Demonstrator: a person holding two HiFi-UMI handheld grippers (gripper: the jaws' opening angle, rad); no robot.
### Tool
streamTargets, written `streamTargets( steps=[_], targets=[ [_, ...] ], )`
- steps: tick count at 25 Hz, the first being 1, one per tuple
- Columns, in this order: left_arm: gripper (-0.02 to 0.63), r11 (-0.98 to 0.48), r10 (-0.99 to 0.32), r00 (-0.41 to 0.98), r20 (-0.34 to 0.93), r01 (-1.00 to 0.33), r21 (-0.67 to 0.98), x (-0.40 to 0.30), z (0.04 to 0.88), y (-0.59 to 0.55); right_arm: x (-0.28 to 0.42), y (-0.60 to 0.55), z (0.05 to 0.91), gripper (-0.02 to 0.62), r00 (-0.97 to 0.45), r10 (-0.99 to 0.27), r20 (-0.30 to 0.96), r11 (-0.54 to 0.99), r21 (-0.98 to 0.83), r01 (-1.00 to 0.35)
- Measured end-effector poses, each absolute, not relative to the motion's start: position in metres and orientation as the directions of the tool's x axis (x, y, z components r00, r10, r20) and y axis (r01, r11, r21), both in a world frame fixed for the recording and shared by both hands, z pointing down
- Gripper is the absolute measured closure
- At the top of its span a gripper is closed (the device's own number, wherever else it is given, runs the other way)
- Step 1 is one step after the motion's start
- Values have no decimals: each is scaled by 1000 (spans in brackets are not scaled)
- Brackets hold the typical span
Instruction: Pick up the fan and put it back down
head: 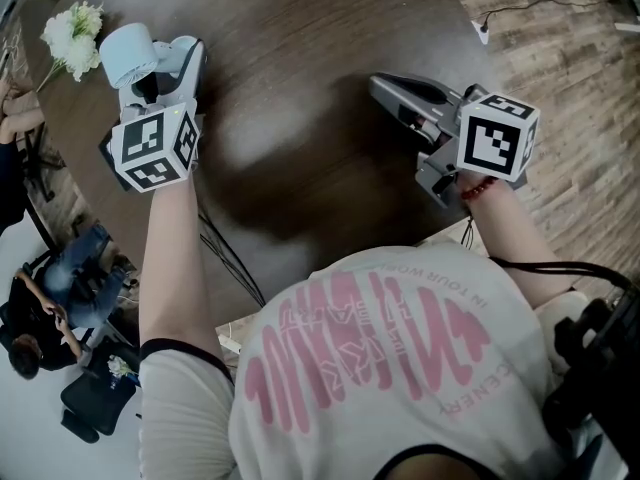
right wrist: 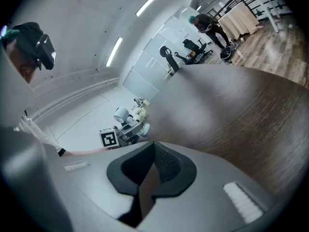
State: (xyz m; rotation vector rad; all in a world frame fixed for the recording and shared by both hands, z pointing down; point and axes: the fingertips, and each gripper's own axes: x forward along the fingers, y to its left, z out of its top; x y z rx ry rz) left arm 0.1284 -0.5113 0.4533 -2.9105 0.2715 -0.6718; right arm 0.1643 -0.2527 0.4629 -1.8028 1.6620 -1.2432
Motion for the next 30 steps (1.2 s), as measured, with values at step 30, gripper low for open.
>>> streamTargets(
  steps=[30],
  targets=[
    [465, -972, -162, 925, 344, -210, 106, -32, 398, -379, 69, -250, 385, 589, -156, -964, 216, -66, -759, -648]
  ],
)
